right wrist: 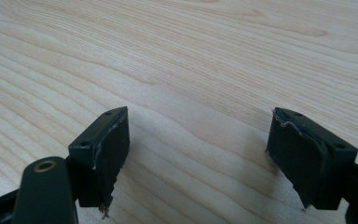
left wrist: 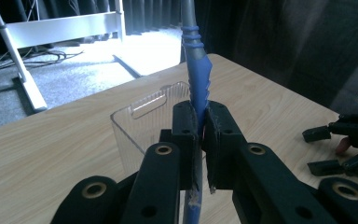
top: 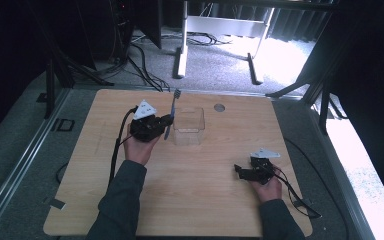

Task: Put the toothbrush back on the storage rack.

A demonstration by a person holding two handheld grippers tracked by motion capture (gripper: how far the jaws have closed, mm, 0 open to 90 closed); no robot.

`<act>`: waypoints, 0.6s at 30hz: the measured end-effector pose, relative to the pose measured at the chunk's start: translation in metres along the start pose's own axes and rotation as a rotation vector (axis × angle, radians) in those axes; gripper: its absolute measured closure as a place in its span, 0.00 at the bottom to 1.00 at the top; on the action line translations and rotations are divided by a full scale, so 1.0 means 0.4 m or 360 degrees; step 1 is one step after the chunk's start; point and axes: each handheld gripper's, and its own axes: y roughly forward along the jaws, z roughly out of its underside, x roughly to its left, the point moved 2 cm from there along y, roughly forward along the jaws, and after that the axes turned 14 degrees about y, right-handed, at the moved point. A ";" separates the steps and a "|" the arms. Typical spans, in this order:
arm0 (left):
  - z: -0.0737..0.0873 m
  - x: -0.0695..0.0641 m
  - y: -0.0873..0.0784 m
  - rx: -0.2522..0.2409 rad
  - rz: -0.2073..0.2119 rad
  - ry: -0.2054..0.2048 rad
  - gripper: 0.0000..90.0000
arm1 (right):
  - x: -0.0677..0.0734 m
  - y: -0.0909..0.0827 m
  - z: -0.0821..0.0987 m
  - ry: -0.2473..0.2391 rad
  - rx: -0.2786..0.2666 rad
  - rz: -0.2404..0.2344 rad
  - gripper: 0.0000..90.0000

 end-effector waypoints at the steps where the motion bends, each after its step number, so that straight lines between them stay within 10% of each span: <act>1: 0.000 0.000 0.000 0.0000 0.0000 0.0000 0.93 | 0.000 0.000 0.000 0.0000 0.0000 0.0000 0.23; 18: -0.031 -0.004 0.008 -0.0059 -0.0022 0.0034 0.93 | 0.000 0.000 0.000 -0.0001 0.0000 -0.0001 0.23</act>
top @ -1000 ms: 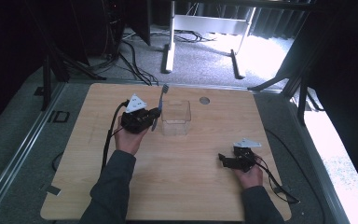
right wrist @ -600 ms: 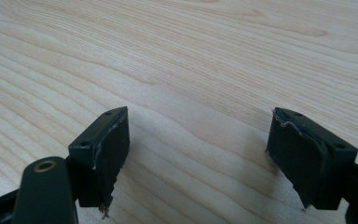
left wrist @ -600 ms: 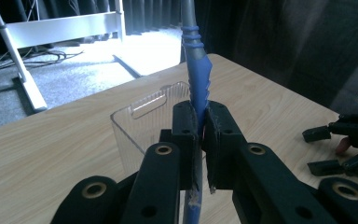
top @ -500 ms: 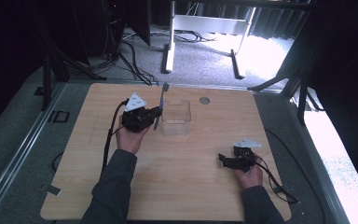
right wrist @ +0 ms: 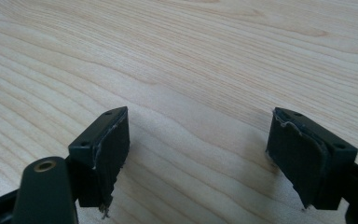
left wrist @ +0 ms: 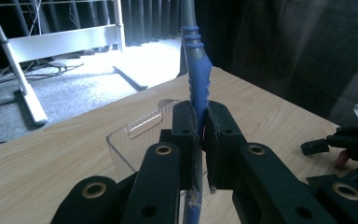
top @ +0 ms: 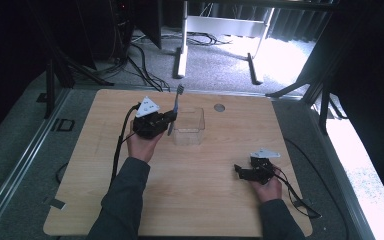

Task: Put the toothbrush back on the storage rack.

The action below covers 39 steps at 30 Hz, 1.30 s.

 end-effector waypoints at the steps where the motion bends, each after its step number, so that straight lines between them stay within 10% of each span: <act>1: 0.000 0.000 0.001 -0.0002 0.0000 0.0003 0.93 | 0.000 0.000 0.000 0.0000 0.0000 0.0000 0.23; 39: -0.019 -0.010 0.075 -0.0095 -0.0064 0.0079 0.93 | 0.000 0.000 0.000 -0.0001 0.0000 0.0000 0.23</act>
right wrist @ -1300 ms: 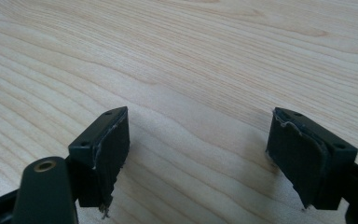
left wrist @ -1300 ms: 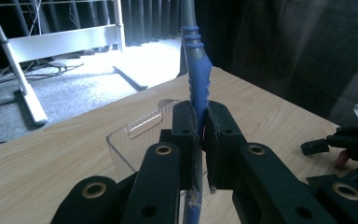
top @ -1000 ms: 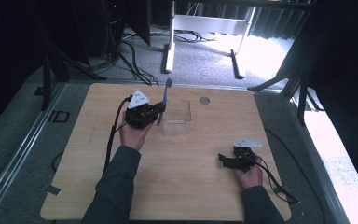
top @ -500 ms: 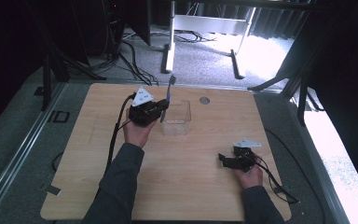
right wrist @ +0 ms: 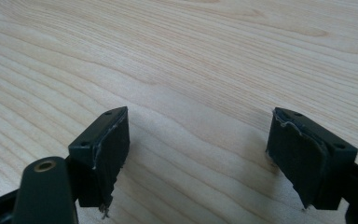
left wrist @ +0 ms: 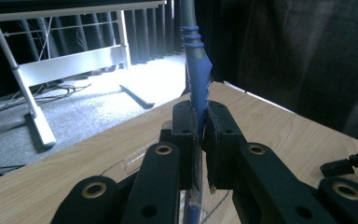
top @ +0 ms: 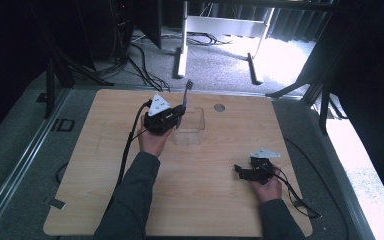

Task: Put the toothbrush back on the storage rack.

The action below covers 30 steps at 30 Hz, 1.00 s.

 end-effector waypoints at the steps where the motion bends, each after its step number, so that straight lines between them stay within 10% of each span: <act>1: 0.002 0.002 0.003 -0.0005 -0.0002 -0.0006 0.93 | 0.000 0.000 0.000 0.0000 0.0000 0.0000 0.23; 30: 0.049 0.015 0.080 0.0132 -0.0022 0.0000 0.93 | 0.000 0.000 0.000 -0.0001 0.0004 -0.0002 0.23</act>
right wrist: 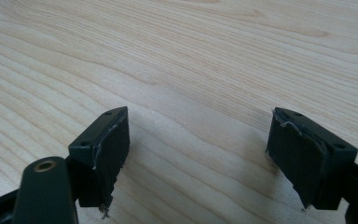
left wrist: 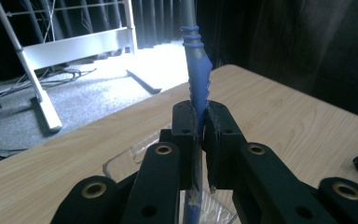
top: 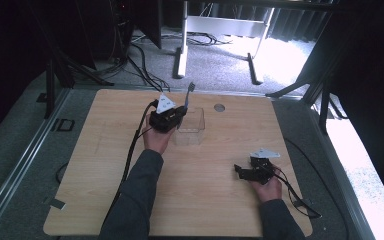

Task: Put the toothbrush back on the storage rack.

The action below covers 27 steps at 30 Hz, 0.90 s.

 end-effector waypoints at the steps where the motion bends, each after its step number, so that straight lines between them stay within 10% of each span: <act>1: 0.001 -0.001 0.003 0.0003 0.0005 -0.0003 0.93 | 0.000 0.000 0.000 0.0000 0.0000 0.0000 0.23; 27: 0.041 -0.025 0.051 0.0328 0.0124 0.0101 0.82 | 0.000 0.001 0.000 -0.0004 -0.0002 -0.0004 0.23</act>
